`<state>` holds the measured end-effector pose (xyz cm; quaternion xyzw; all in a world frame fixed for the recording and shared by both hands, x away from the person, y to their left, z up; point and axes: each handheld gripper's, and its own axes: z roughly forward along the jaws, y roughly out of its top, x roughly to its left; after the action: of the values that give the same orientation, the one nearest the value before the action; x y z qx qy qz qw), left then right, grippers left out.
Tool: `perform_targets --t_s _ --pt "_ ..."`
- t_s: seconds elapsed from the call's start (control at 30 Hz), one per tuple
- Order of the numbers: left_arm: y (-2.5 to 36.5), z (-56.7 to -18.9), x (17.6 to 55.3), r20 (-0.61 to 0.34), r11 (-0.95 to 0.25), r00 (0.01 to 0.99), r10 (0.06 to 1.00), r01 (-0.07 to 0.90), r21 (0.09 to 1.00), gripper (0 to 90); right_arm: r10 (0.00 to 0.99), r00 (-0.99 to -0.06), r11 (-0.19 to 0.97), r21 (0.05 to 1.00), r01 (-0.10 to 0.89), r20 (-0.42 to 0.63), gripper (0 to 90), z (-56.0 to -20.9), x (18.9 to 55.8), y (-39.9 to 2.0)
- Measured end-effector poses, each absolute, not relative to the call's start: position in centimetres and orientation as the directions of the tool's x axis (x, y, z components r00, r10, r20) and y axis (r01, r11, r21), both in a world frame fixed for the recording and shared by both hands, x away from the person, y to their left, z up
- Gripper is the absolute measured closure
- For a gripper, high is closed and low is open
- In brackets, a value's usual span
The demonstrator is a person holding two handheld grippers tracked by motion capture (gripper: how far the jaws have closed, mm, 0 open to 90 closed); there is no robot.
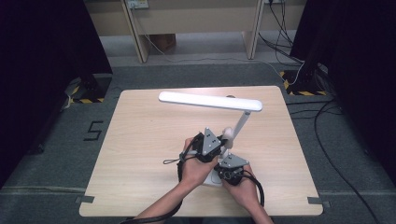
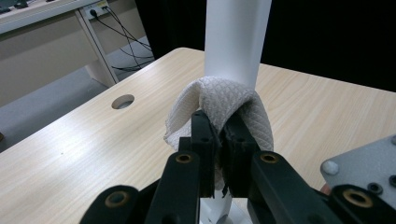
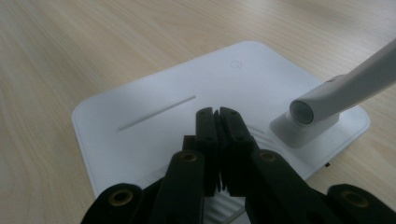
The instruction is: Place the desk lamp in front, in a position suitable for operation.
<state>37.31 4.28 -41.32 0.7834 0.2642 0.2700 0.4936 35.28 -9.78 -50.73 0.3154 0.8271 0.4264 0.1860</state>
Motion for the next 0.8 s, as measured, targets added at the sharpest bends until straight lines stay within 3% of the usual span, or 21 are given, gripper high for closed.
perform_targets --t_s 0.8 --pt "4.6 -42.8 37.6 0.161 -0.404 0.721 0.674 0.178 0.897 84.6 0.681 -0.731 0.434 0.824 0.364 -0.036 87.4 -50.8 35.3 -9.8"
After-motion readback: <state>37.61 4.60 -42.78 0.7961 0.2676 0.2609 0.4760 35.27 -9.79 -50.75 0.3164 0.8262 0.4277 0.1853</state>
